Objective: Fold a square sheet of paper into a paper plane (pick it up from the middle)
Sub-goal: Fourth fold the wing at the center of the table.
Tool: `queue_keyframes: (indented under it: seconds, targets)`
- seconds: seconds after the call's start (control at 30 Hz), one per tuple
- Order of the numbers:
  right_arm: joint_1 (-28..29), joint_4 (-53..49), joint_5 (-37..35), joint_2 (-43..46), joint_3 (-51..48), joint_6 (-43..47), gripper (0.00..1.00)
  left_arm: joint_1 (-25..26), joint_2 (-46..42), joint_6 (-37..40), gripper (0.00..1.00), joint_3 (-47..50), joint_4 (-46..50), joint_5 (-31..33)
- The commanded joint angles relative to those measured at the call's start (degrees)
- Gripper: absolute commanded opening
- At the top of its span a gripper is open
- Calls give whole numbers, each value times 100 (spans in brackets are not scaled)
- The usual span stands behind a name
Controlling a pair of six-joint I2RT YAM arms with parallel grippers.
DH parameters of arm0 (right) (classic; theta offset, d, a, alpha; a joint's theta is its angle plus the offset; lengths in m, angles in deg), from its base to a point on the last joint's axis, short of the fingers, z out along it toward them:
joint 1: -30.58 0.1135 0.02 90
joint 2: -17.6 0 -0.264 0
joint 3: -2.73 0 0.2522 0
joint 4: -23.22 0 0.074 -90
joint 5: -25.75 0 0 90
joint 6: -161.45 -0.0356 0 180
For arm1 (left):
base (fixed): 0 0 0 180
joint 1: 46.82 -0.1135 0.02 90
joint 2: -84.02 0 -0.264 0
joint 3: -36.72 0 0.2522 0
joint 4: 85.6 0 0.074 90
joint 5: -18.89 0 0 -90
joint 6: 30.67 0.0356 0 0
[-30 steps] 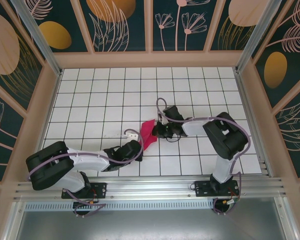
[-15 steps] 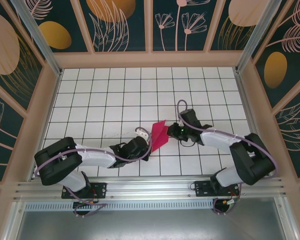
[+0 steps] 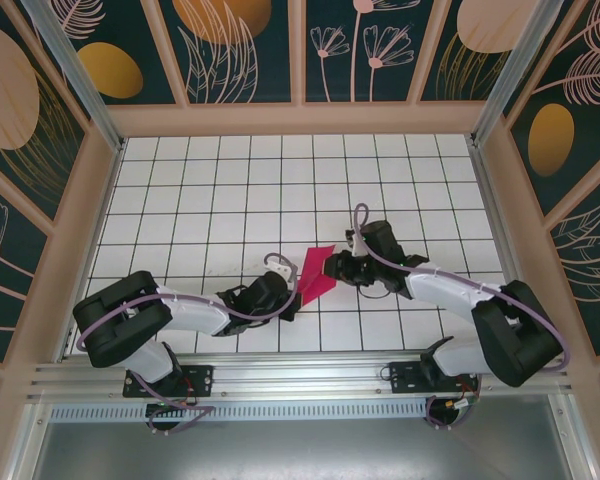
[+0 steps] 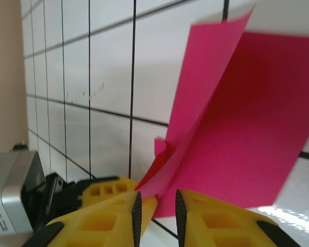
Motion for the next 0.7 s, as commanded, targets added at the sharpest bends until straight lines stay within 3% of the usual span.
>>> queue_keyframes:
  seconds: [0.0, 0.67]
  targets:
    - [161, 301, 273, -208, 226, 76, 29, -91, -130, -374, 0, 164, -470, -261]
    - [308, 931, 953, -1325, 795, 91, 24, -334, 37, -814, 0, 469, -1067, -808]
